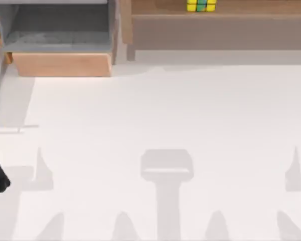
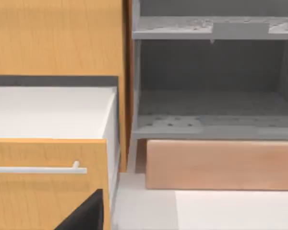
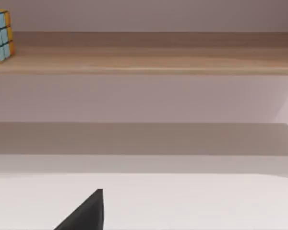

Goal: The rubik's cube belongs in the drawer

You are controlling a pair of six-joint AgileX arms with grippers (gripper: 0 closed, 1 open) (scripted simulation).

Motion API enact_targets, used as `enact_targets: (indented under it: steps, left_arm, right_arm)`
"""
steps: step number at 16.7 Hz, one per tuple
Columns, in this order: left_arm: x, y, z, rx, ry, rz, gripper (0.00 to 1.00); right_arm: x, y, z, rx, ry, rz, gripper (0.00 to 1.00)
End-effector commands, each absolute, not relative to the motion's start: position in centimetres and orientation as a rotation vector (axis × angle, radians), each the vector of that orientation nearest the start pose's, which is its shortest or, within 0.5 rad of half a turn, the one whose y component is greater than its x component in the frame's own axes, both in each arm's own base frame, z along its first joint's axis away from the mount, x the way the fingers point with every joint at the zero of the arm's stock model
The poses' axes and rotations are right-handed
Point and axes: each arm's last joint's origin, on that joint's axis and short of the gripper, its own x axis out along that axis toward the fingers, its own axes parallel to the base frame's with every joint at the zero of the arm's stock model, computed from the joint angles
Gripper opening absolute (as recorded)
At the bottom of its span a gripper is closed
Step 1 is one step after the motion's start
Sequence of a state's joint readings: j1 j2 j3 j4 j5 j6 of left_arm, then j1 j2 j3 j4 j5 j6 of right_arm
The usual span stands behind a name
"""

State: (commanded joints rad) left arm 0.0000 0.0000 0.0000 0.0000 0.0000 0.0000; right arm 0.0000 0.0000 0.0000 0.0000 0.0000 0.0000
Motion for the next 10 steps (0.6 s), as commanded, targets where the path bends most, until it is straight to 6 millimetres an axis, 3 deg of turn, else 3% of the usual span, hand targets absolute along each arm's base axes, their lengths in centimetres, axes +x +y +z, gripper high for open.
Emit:
enact_targets:
  steps: [4,7,10]
  left_arm:
    - [10.6,-0.2,16.9,-0.003,-0.015,-0.003,1.0]
    - [10.9,-0.7,20.4,-0.012,-0.06,-0.011,1.0]
    - [12.5,-1.6,25.1,-0.024,-0.092,-0.017,1.0]
  right_arm:
    - [10.6,-0.1,16.0,0.0,0.0,0.0,1.0]
    - [10.6,-0.1,16.0,0.0,0.0,0.0,1.0]
    - [10.6,-0.1,16.0,0.0,0.0,0.0,1.0]
